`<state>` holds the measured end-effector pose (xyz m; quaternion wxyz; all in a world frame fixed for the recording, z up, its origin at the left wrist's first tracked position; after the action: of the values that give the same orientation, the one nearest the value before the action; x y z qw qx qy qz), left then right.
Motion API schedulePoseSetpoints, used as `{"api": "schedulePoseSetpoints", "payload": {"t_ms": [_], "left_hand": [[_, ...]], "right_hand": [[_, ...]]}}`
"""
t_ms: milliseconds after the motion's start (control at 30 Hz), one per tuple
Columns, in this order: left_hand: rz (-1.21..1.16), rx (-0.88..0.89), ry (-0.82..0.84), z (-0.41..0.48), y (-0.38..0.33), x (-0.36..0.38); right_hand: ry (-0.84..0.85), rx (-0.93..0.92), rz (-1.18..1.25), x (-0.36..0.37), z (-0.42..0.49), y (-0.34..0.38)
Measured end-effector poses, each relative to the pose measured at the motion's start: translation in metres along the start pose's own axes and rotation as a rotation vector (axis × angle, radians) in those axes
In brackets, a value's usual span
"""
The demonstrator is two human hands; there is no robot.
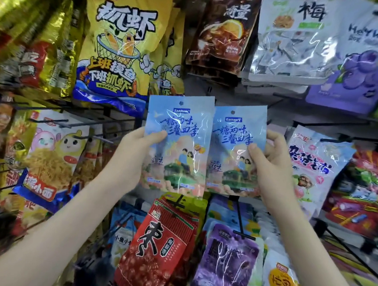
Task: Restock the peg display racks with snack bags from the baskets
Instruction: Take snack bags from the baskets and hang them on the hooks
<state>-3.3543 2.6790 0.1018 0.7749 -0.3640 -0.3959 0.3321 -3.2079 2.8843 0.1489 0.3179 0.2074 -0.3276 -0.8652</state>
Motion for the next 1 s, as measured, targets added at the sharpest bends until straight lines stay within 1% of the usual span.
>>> {"api": "schedulePoseSetpoints", "payload": {"t_ms": [67, 167, 267, 333, 367, 400, 500, 567, 600, 767, 833, 1000], "left_hand": [[-0.026, -0.065, 0.057, -0.004, 0.009, 0.009], [0.009, -0.105, 0.119, -0.011, 0.02, 0.023], [0.138, -0.051, 0.097, -0.015, 0.021, 0.027], [0.192, 0.007, 0.067, -0.017, 0.018, 0.025], [0.223, 0.032, 0.055, -0.018, 0.015, 0.025], [0.262, 0.062, 0.046, -0.018, 0.013, 0.023], [0.315, 0.132, 0.045, -0.023, 0.006, 0.022], [0.311, 0.139, 0.048, -0.026, 0.003, 0.022], [0.316, 0.144, 0.051, -0.027, 0.001, 0.023], [0.368, 0.166, 0.1, -0.031, -0.011, 0.028], [0.367, 0.152, 0.122, -0.03, -0.013, 0.029], [0.337, 0.115, 0.156, -0.025, -0.011, 0.031]], "right_hand": [[0.027, 0.016, 0.095, 0.008, -0.004, -0.001], [0.133, 0.086, 0.27, 0.031, -0.009, -0.008], [0.261, 0.172, 0.452, 0.053, -0.017, -0.013], [0.285, 0.265, 0.533, 0.057, -0.015, -0.015], [0.275, 0.277, 0.51, 0.055, -0.011, -0.012], [0.262, 0.244, 0.426, 0.051, -0.004, -0.007], [0.197, 0.022, 0.002, 0.036, 0.018, 0.019], [0.227, -0.081, -0.195, 0.038, 0.027, 0.035], [0.245, -0.096, -0.254, 0.041, 0.029, 0.04], [0.277, -0.082, -0.309, 0.054, 0.034, 0.045], [0.307, -0.079, -0.314, 0.057, 0.033, 0.044], [0.311, -0.113, -0.315, 0.062, 0.032, 0.048]]}}
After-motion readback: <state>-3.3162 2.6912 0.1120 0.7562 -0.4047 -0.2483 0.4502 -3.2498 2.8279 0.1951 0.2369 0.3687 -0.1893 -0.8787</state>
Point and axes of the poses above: each hand's wrist, its own z-axis towards the middle knuckle, its own x-axis out of the palm, y = z × x, the point moved 8 cm from there along z, towards the middle knuckle, and after that the axes turned 5 degrees about -z, right-handed, at the moved point
